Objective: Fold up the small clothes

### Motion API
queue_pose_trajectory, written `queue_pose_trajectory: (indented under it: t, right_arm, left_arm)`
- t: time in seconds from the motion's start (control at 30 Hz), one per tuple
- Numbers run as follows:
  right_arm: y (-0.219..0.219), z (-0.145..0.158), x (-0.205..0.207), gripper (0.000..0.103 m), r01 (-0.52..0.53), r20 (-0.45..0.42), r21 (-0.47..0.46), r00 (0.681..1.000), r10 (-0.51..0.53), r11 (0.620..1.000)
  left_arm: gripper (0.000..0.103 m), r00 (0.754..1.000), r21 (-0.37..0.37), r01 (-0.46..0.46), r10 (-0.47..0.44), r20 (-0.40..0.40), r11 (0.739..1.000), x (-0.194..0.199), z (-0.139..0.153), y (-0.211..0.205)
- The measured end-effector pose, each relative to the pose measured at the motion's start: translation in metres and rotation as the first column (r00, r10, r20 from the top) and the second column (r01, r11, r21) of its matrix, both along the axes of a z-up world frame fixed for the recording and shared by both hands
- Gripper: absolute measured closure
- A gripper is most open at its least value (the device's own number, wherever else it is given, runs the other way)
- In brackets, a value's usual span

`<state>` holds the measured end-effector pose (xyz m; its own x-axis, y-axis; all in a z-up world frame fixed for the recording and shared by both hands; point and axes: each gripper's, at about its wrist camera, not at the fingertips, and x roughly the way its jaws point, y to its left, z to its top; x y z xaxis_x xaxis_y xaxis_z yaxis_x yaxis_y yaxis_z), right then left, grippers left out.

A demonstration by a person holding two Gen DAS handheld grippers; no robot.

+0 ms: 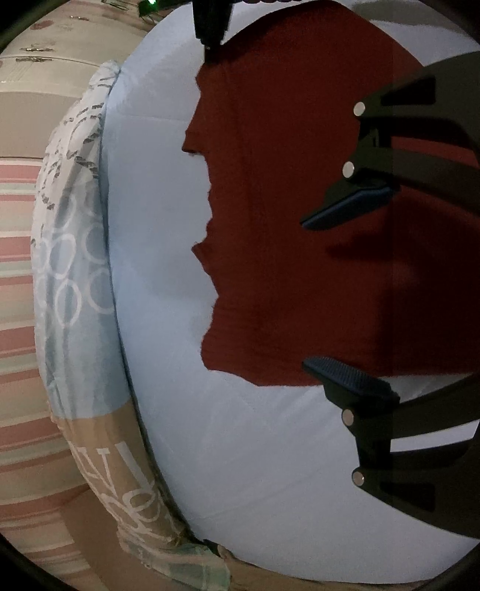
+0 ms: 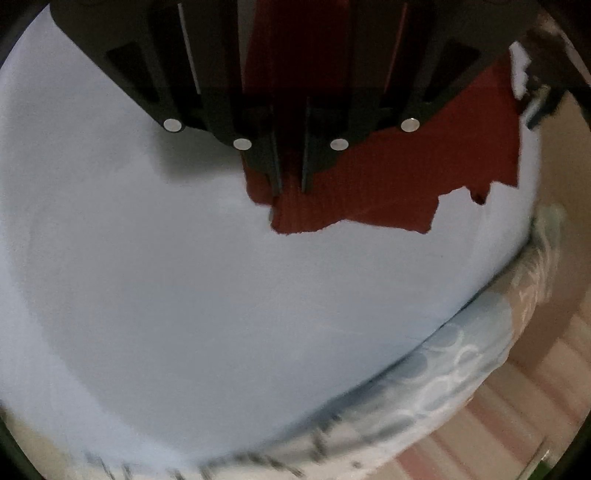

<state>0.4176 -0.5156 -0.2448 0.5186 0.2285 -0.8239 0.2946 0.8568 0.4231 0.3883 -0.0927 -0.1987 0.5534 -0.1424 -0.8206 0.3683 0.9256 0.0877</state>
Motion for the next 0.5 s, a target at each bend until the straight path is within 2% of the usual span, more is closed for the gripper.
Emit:
queue_pose_trajectory:
  t: [0.03,0.07,0.1,0.13,0.17,0.2,0.23,0.3,0.37,0.43,0.5]
  right_arm:
    - [-0.003,0.0,-0.003,0.091,0.017,0.01,0.044,1.0,-0.017,0.999]
    - [-0.004,0.004,-0.006,0.079,0.015,0.021,0.068,1.0,-0.017,0.998]
    - [0.0,0.012,-0.008,0.063,0.004,0.035,0.057,0.999,-0.006,0.998]
    - [0.015,0.032,-0.014,0.051,-0.029,0.072,-0.056,0.997,0.033,0.998]
    - [0.029,0.044,-0.019,0.03,-0.055,0.1,-0.143,0.993,0.07,0.988]
    - [0.047,0.057,-0.025,0.025,-0.088,0.127,-0.256,0.984,0.124,0.963]
    - [0.079,0.071,-0.033,0.025,-0.14,0.145,-0.417,0.965,0.218,0.898]
    - [0.123,0.072,-0.041,0.024,-0.191,0.126,-0.584,0.938,0.321,0.789]
    - [0.145,0.06,-0.042,0.024,-0.235,0.093,-0.632,0.923,0.373,0.738]
    - [0.147,0.039,-0.034,0.027,-0.289,0.029,-0.594,0.925,0.379,0.751]
    - [0.134,0.02,-0.027,0.028,-0.286,-0.019,-0.534,0.945,0.327,0.796]
  left_arm:
    - [0.032,1.0,0.002,0.0,0.0,-0.001,1.0,-0.001,0.0,0.001]
    - [0.032,1.0,0.003,0.0,0.0,-0.001,1.0,0.0,0.0,0.002]
    - [0.032,1.0,0.001,0.001,-0.001,0.0,1.0,-0.001,0.001,0.004]
    - [0.032,1.0,0.0,0.001,-0.001,0.0,1.0,-0.001,0.001,0.004]
    - [0.032,1.0,-0.001,0.003,-0.003,0.001,1.0,-0.002,0.002,0.005]
    - [0.032,1.0,0.003,0.005,-0.005,0.005,1.0,-0.002,0.003,0.005]
    - [0.032,1.0,0.008,0.007,-0.007,0.011,1.0,-0.002,0.004,0.005]
    - [0.032,1.0,0.016,0.008,-0.009,0.017,1.0,-0.003,0.005,0.004]
    - [0.032,1.0,0.014,0.008,-0.008,0.015,1.0,-0.003,0.005,0.004]
    - [0.032,1.0,0.015,0.01,-0.01,0.016,1.0,-0.005,0.006,0.003]
    - [0.032,1.0,0.022,0.012,-0.012,0.019,1.0,-0.008,0.005,0.003]
